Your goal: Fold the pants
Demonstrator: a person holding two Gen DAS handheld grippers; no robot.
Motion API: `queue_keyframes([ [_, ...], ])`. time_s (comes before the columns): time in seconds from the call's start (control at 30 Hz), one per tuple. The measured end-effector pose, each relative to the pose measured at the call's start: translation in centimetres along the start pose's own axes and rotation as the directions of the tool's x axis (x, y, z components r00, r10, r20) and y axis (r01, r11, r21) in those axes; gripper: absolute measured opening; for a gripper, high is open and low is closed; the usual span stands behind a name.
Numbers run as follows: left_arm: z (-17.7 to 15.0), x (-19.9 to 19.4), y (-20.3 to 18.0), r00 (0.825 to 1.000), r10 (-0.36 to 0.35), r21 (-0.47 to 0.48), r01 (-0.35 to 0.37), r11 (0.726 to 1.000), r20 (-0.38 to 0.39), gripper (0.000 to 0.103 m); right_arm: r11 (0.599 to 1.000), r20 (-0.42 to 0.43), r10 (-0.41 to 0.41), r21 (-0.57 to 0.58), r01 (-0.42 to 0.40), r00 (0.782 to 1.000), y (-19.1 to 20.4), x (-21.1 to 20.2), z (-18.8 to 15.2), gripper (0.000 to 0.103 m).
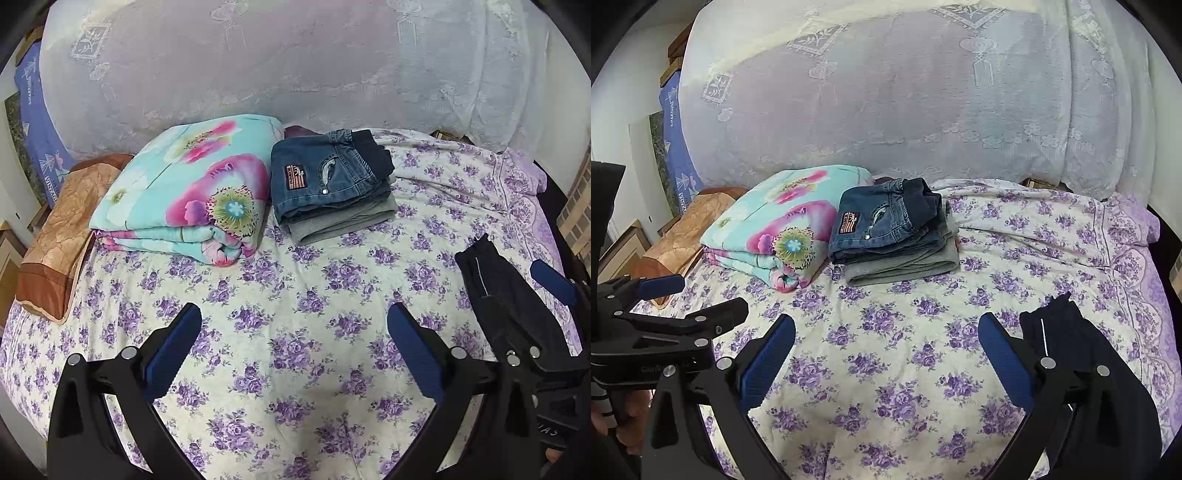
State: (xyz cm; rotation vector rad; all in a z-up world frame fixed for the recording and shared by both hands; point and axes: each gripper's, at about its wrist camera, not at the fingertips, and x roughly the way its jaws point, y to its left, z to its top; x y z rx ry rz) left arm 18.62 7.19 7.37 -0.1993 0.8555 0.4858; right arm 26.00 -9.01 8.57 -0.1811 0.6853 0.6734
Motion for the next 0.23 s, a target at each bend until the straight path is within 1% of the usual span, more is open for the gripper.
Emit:
queue_keyframes([
  [0.1, 0.02, -0.14, 0.21, 1.0, 0.015, -0.012, -0.014, 1.0, 0.007, 0.098, 1.0, -0.001, 0.002, 0.0, -0.002, 1.0, 0.03, 0.0, -0.04, 0.099],
  [0.23, 0.03, -0.23, 0.31, 1.0, 0.017, -0.016, -0.017, 1.0, 0.009, 0.098, 1.0, -0.002, -0.003, -0.013, 0.003, 1.0, 0.12, 0.0, -0.13, 0.099],
])
